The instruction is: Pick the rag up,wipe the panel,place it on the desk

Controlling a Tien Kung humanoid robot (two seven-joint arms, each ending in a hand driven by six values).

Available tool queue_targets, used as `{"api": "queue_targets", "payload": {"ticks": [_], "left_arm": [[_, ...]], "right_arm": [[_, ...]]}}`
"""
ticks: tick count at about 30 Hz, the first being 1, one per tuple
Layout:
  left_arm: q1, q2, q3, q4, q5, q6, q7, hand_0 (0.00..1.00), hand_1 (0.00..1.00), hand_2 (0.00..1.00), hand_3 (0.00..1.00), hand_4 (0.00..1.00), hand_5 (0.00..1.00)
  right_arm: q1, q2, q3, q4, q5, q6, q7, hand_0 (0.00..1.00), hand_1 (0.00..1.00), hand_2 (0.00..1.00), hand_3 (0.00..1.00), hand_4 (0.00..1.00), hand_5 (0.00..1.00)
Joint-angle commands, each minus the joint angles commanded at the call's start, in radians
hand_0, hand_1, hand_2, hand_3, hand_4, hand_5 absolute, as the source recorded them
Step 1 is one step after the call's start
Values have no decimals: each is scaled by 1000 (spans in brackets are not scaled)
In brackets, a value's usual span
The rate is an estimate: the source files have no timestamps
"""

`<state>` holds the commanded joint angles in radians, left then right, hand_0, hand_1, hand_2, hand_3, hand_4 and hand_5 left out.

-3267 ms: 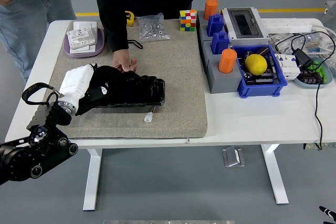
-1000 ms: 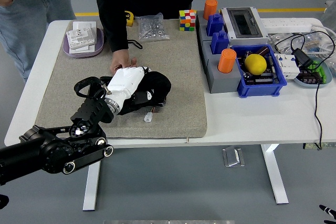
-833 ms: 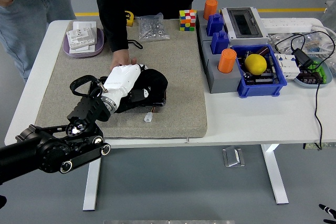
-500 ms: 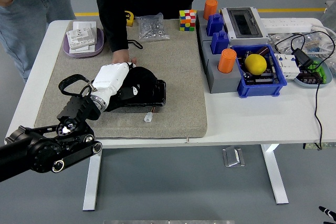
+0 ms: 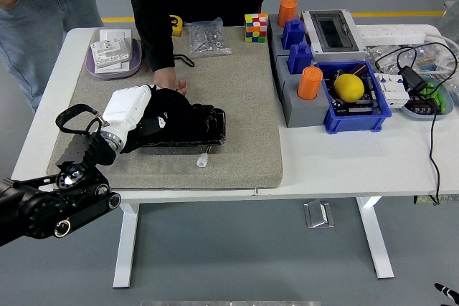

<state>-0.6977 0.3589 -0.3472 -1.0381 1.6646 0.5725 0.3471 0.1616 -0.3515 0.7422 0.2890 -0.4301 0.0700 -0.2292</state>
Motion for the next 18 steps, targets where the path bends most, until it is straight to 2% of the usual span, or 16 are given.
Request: {"api": "queue_targets", "payload": {"ticks": [8,18], "left_arm": [[18,40,-50,0,17,-3,2,193,86,530,510,299,2],[38,70,-78,9,22,-4,0,193,86,530,510,299,2]], "right_arm": [[-3,3,3,-3,0,2,0,769,594,707,647,998,587],[-6,4,10,-4,-2,2,1,769,594,707,649,998,589]]}}
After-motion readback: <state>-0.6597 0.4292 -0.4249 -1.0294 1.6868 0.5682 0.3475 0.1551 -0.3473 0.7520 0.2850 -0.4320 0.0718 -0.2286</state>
